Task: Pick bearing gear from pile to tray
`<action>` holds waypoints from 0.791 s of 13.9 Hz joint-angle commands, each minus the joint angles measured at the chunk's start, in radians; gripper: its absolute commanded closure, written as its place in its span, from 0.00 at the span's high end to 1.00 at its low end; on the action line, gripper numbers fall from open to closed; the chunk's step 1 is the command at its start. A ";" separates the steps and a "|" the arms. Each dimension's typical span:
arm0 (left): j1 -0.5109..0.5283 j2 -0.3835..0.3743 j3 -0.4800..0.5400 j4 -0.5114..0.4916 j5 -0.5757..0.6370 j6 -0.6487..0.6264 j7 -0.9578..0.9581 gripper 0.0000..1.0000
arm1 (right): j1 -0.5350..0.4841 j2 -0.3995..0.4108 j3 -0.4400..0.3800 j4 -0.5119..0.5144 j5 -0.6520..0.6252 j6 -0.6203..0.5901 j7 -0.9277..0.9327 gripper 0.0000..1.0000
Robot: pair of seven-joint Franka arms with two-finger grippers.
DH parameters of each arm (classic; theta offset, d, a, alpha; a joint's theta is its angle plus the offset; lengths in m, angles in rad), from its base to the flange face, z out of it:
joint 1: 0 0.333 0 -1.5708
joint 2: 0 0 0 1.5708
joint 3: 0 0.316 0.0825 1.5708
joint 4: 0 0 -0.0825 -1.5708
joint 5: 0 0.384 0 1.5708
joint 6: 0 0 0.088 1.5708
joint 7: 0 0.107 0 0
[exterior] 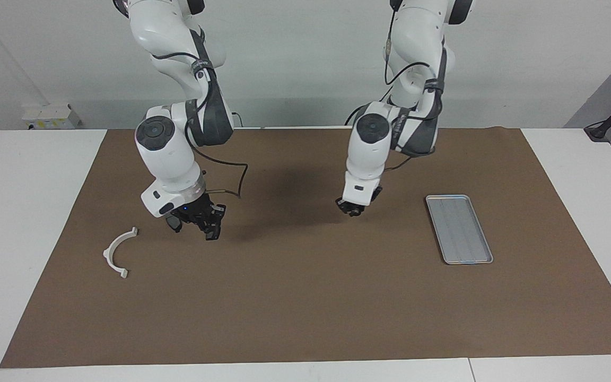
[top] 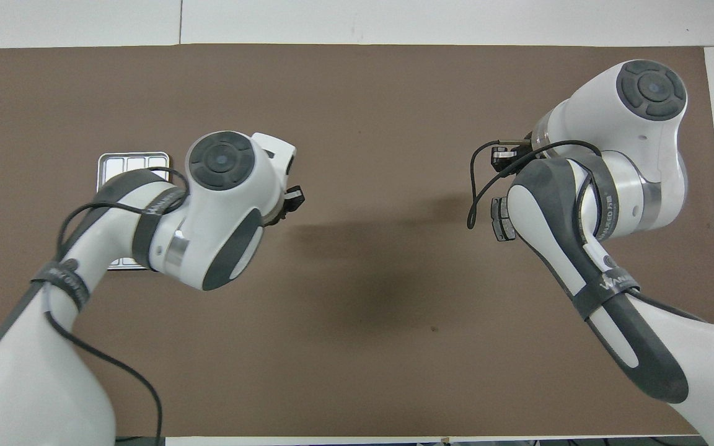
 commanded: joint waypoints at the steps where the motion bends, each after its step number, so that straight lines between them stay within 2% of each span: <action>1: 0.151 -0.172 -0.013 -0.195 0.011 0.009 0.270 0.00 | 0.164 -0.058 0.004 -0.062 -0.003 0.014 0.300 0.00; 2: 0.209 -0.173 -0.012 -0.200 0.011 0.010 0.400 0.00 | 0.247 -0.067 0.004 -0.076 -0.004 0.051 0.441 0.00; 4: 0.334 -0.173 -0.013 -0.211 0.011 0.034 0.612 0.00 | 0.347 -0.060 0.004 -0.078 -0.004 0.090 0.606 0.00; 5: 0.359 -0.174 -0.013 -0.231 0.009 0.076 0.645 0.00 | 0.383 -0.052 0.004 -0.081 -0.004 0.122 0.657 0.00; 8: 0.371 -0.162 -0.012 -0.309 0.011 0.192 0.653 0.00 | 0.418 -0.025 0.004 -0.151 -0.006 0.221 0.682 0.00; 11: 0.418 -0.151 -0.012 -0.315 0.011 0.214 0.712 0.00 | 0.420 0.006 0.004 -0.179 -0.009 0.260 0.677 0.00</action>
